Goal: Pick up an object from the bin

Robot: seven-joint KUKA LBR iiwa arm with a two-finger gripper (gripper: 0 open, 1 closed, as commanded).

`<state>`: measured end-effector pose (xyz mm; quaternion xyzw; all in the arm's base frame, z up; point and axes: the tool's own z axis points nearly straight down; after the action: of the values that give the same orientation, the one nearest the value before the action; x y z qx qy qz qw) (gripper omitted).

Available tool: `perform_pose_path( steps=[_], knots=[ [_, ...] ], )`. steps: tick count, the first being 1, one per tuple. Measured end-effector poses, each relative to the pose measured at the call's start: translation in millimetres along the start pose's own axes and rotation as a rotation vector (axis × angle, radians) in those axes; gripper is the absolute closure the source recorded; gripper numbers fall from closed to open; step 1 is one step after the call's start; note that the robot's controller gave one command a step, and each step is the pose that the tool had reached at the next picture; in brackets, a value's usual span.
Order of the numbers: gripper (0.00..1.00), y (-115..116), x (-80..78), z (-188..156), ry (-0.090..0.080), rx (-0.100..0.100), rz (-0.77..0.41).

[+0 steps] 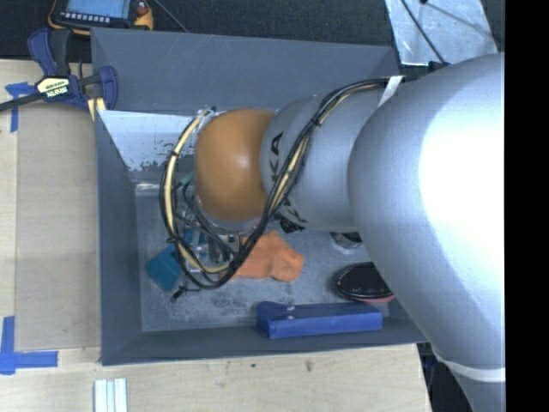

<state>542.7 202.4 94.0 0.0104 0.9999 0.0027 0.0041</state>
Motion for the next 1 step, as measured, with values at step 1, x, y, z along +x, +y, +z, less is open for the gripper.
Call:
perform_pose_path(
  steps=[1],
  knots=[
    [1.00, 6.1, -55.5, 17.6, 0.009, -0.004, -0.093]
  ],
)
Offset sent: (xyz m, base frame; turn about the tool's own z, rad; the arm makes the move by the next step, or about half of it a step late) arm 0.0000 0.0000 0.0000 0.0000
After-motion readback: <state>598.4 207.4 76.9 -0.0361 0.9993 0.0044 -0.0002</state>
